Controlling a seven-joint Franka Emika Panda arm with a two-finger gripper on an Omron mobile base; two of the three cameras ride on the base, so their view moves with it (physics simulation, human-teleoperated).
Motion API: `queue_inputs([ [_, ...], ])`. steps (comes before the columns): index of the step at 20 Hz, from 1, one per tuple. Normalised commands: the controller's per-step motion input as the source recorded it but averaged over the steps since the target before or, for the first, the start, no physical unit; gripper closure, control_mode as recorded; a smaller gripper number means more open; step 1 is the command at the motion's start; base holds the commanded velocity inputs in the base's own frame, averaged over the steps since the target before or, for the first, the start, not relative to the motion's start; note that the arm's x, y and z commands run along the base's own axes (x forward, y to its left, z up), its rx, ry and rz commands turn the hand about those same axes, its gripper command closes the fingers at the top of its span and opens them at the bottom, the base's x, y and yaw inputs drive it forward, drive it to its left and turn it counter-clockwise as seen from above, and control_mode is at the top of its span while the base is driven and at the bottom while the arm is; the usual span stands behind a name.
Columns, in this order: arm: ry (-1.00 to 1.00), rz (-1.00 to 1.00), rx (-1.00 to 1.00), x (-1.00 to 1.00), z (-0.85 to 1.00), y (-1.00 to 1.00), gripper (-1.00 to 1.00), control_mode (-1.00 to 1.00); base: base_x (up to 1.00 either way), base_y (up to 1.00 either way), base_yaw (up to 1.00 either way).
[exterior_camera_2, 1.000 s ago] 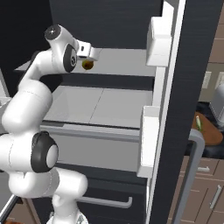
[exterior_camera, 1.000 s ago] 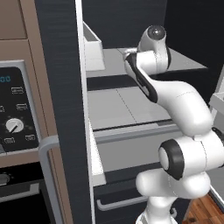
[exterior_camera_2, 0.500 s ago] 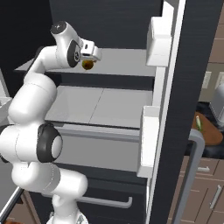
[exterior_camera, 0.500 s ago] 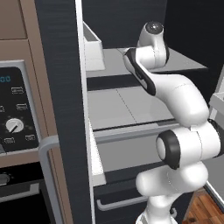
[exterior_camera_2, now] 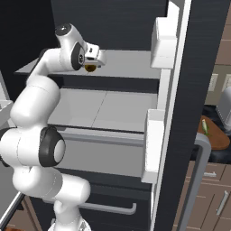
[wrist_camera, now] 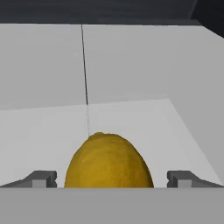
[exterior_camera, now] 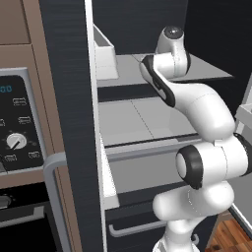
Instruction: Retrieve a lemon from the fridge and place it on the cutting board with the fish.
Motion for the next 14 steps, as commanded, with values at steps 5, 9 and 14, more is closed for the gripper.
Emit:
queue_inputs([
  [5,0.03,0.0,0.0,0.01,-0.16,0.0,-1.0,-1.0,0.0,0.0,0.0],
  [9,0.0,0.0,0.0,0.08,0.0,0.0,-1.0,-1.0,0.0,0.0,0.0],
  [14,0.0,0.0,0.0,0.07,0.0,0.0,1.0,-1.0,0.0,0.0,0.0],
])
